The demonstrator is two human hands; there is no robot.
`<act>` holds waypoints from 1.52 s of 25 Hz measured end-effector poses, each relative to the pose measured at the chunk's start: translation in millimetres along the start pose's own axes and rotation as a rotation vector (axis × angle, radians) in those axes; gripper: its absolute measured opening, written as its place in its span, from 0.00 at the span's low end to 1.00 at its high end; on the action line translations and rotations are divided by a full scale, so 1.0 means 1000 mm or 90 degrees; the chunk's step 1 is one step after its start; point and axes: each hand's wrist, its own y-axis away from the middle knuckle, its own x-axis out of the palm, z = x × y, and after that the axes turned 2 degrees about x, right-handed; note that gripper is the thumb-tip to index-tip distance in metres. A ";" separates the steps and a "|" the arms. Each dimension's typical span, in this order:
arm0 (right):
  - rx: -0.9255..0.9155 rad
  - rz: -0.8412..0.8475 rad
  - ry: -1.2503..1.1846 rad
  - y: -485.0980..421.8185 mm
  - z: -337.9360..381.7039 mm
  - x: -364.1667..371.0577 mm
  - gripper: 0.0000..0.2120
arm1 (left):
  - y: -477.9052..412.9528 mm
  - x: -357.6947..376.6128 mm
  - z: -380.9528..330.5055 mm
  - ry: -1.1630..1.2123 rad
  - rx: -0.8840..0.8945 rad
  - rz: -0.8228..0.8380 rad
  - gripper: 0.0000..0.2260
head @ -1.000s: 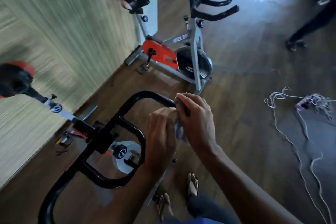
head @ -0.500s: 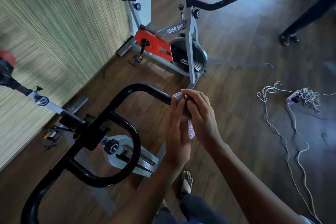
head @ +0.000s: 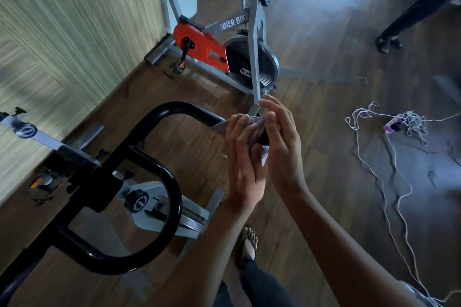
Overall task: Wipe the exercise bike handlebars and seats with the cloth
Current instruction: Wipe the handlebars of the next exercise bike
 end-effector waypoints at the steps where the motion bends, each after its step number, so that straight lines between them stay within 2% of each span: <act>1: 0.017 0.012 -0.042 -0.001 0.000 -0.001 0.16 | 0.002 0.003 -0.006 0.011 0.009 -0.004 0.15; 4: 0.047 0.041 -0.138 -0.001 0.005 -0.005 0.16 | 0.007 0.005 -0.020 0.031 0.054 -0.001 0.18; 7: 0.069 0.073 -0.167 -0.003 0.006 -0.008 0.17 | -0.001 0.002 -0.005 0.007 0.102 0.007 0.22; 14: 0.057 0.126 -0.177 -0.006 -0.001 -0.014 0.20 | 0.004 0.029 -0.010 -0.008 0.114 -0.068 0.20; 17: 0.066 0.124 -0.201 -0.008 -0.004 -0.017 0.23 | -0.002 0.025 0.010 -0.029 0.166 -0.054 0.19; 19: 0.100 0.131 -0.203 -0.009 -0.004 -0.019 0.24 | -0.004 0.023 0.018 -0.021 0.150 -0.056 0.20; 23: 0.111 0.139 -0.185 -0.007 -0.001 -0.020 0.19 | 0.000 0.034 0.001 -0.037 0.155 -0.081 0.20; 27: 0.099 0.103 -0.156 -0.003 -0.009 -0.026 0.14 | -0.009 0.018 0.033 -0.024 0.174 -0.053 0.20; 31: 0.019 0.036 -0.032 0.008 -0.018 -0.031 0.12 | -0.002 0.021 0.029 -0.022 0.166 -0.046 0.19; 34: -0.157 -0.062 0.207 0.017 -0.013 -0.029 0.10 | -0.011 0.011 0.054 -0.067 0.208 -0.033 0.20; 38: -0.323 -0.067 0.323 0.022 -0.027 -0.018 0.06 | -0.011 0.001 0.075 -0.114 0.174 -0.024 0.20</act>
